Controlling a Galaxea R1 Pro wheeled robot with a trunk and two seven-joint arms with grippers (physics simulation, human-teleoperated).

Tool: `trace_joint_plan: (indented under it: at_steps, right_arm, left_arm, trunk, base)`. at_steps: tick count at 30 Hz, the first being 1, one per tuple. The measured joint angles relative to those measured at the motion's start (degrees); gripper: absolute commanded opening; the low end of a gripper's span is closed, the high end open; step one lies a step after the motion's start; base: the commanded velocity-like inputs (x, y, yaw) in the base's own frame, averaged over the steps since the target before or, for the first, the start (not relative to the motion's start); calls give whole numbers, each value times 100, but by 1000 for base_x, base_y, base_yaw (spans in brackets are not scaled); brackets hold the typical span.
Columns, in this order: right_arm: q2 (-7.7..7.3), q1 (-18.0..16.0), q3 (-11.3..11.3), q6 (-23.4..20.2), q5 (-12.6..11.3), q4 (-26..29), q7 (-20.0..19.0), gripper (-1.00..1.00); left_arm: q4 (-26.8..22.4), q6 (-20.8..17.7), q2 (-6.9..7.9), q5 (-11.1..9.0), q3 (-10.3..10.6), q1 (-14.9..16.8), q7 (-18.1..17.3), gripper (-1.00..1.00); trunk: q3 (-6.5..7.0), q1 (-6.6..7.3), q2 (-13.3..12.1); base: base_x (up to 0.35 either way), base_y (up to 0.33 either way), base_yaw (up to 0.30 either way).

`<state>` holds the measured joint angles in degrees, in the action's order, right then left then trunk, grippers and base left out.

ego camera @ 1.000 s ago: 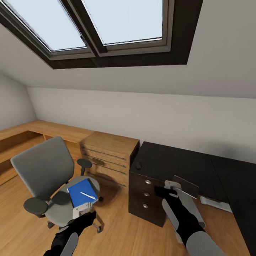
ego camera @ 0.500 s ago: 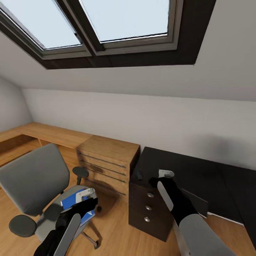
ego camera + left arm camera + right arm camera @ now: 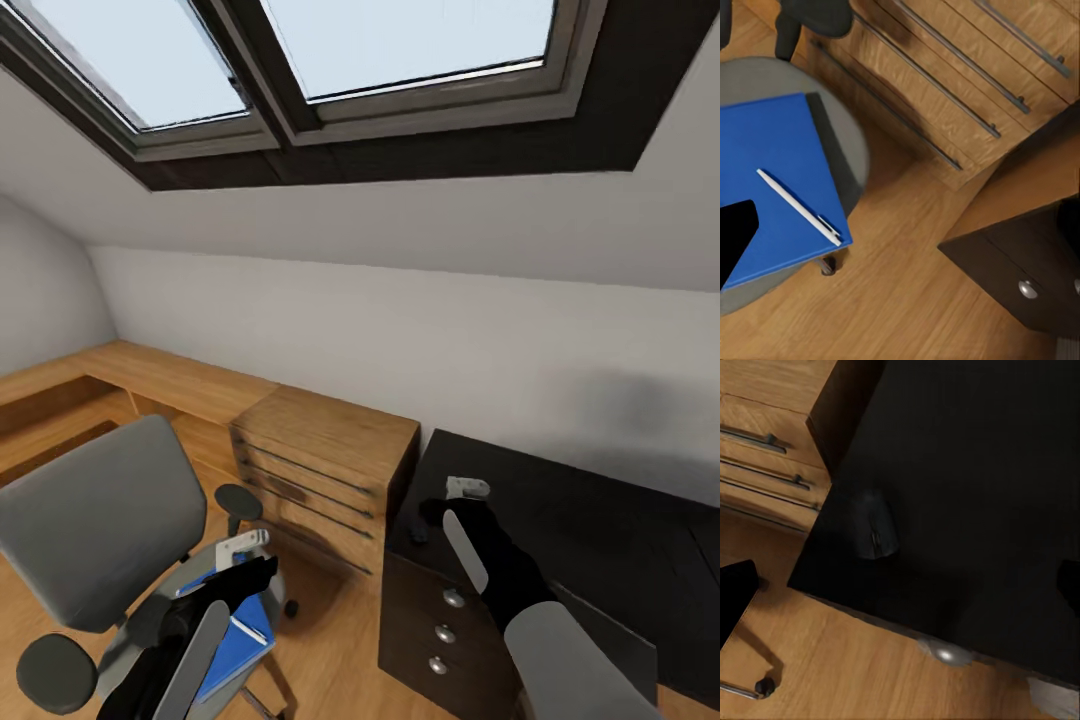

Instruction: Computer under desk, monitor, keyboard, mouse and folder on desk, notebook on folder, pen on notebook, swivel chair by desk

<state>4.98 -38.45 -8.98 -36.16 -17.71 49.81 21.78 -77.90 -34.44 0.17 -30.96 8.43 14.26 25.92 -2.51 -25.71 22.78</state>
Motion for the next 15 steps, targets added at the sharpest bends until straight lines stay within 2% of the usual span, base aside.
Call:
trace_joint_plan:
  at_steps: [4, 6, 7, 10, 11, 15]
  right_arm:
    - [5, 0, -33, 0, 33, -29, -1, 100]
    - [1, 1, -129, 0, 57, -41, -1, 100]
    - [-15, 7, -413, 2, 99, -59, -1, 100]
    - [-29, 11, -743, 70, 175, -106, -1, 100]
    - [-25, 13, -957, 262, 242, -224, -1, 100]
    - [-21, 9, -1161, 412, 329, -447, -4, 100]
  left_arm:
    - [0, 0, -6, 6, 7, 0, 0, 100]
    - [1, 0, -3, 6, 9, 0, 0, 100]
    - [-4, 1, -6, 7, 14, 1, 0, 100]
    - [-13, 1, -8, 7, 19, 1, 0, 100]
    - [-23, 1, -9, 1, 27, 1, -1, 100]
    - [-41, 1, -8, -4, 35, 1, -4, 100]
  trunk:
    - [-25, 0, 0]
    - [-35, 0, 0]
    - [-36, 0, 0]
    - [-37, -1, 0]
    - [-38, -3, -1]
    - [-38, -3, -1]
  base:
    - [338, 0, 196]
    - [319, 0, 81]
    - [258, 0, 22]
    - [178, 0, 11]
    - [83, 0, 4]
    - [41, 0, 2]
